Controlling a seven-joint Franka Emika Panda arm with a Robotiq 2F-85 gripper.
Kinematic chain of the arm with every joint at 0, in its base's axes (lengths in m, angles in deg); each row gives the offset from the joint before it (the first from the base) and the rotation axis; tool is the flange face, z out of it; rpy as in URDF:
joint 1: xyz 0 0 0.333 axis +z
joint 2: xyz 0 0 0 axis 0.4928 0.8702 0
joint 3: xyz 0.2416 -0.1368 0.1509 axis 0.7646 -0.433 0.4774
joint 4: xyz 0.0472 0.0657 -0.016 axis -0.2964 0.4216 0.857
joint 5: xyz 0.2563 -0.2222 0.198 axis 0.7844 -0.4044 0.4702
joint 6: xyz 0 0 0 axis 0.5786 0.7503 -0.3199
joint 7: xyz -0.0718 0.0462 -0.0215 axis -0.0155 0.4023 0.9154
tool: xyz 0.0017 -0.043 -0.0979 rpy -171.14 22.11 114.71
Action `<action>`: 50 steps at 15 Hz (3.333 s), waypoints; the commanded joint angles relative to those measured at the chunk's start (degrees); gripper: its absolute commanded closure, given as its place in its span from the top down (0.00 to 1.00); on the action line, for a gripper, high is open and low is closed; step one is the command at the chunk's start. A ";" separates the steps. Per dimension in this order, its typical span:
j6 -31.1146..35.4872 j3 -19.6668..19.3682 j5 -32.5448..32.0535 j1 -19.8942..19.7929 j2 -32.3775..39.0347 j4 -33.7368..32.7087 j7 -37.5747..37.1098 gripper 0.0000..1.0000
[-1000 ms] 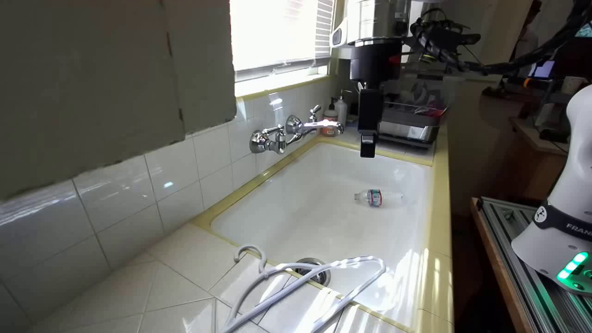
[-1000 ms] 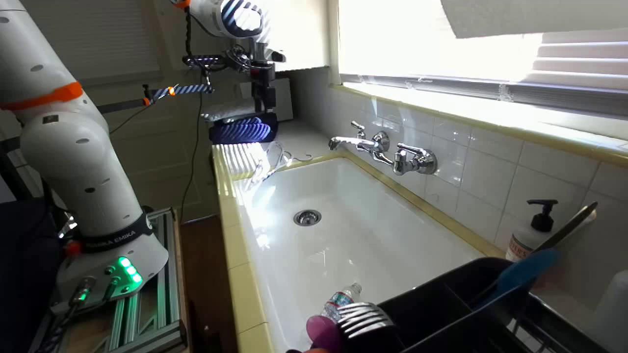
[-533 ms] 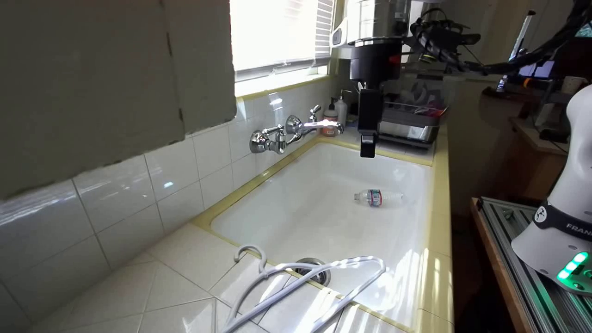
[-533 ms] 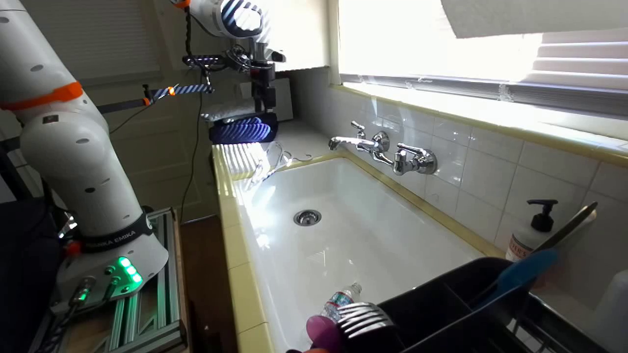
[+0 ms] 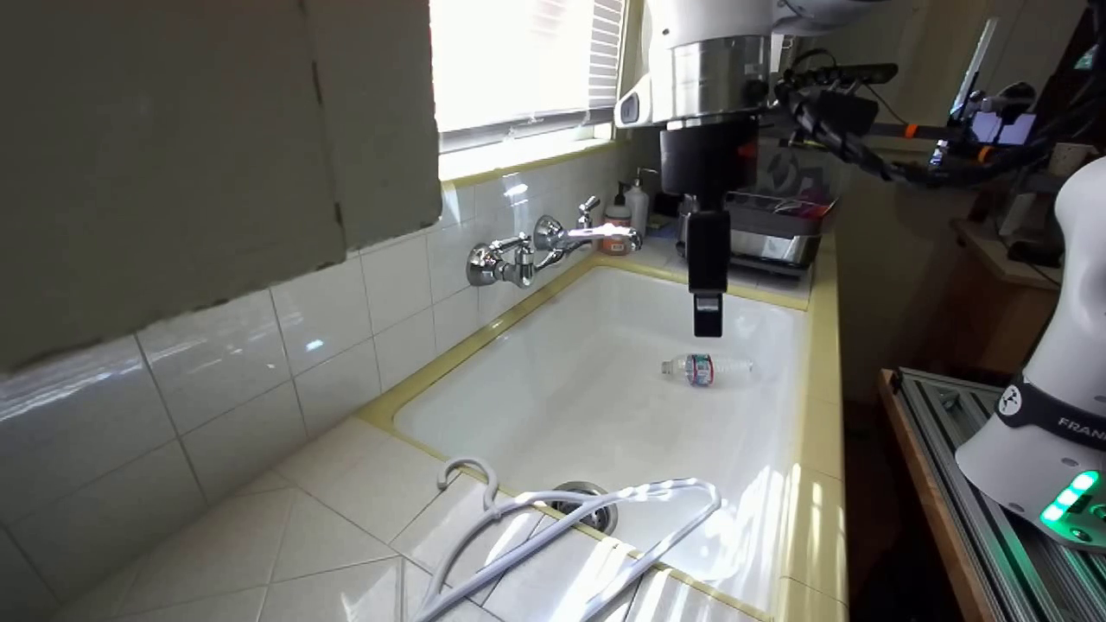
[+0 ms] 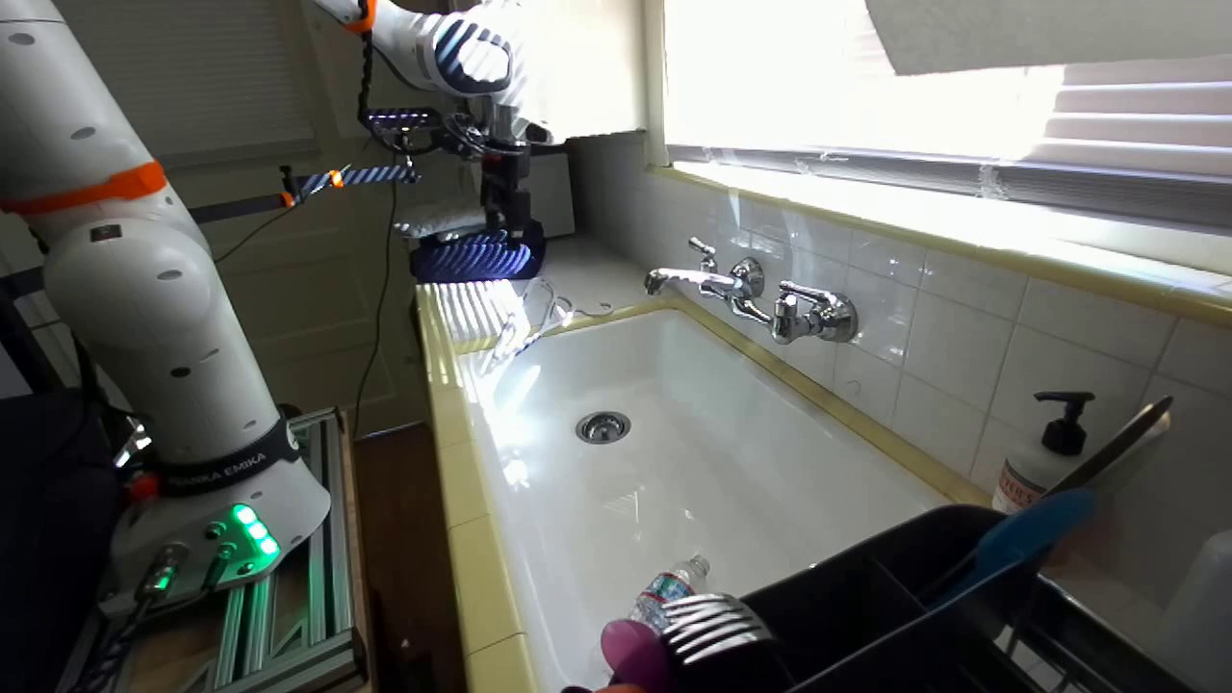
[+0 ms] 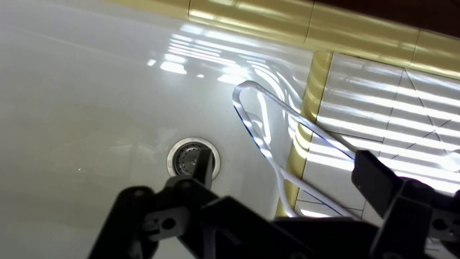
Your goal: Hang the hanger on the side of the cabinet
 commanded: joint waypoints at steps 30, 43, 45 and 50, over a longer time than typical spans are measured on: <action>11.39 0.16 0.83 1.69 17.81 4.79 5.97 1.00; 17.61 0.46 0.69 1.85 18.47 5.16 10.34 1.00; 21.11 0.40 -0.03 1.92 19.46 5.33 11.51 1.00; 27.72 0.36 -3.25 2.36 22.14 5.62 12.79 1.00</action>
